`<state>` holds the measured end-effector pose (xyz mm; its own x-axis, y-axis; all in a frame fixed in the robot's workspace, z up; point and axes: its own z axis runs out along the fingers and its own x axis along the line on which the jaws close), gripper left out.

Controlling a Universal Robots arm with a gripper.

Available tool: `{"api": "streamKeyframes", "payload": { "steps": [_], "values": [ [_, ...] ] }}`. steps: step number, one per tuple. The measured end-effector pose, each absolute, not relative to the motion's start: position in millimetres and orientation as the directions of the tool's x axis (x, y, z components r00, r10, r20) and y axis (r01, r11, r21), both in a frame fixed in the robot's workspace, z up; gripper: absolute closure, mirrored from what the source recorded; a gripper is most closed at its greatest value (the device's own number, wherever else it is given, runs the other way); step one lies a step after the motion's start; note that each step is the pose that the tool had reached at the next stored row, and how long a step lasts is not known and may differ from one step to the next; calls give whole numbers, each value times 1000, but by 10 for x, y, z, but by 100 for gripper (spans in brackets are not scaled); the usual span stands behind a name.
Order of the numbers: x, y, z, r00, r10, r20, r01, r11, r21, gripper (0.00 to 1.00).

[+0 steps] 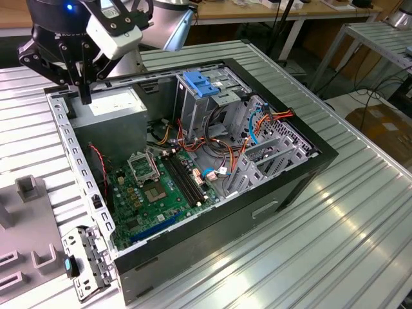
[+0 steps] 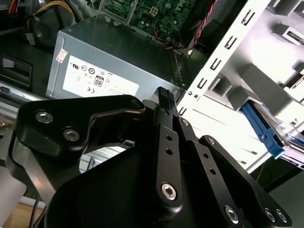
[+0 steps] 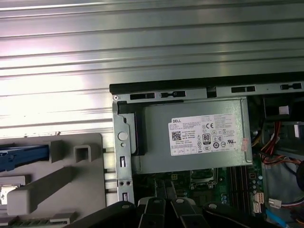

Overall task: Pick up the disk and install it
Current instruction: 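Reach for the disk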

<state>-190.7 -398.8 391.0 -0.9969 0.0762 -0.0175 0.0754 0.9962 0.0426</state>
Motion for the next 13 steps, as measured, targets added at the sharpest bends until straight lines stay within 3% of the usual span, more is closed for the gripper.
{"api": "streamKeyframes", "payload": {
  "steps": [13],
  "values": [
    [-1981,-3988,3903,-997,76,-16,75,996,42,89]
  ]
}}
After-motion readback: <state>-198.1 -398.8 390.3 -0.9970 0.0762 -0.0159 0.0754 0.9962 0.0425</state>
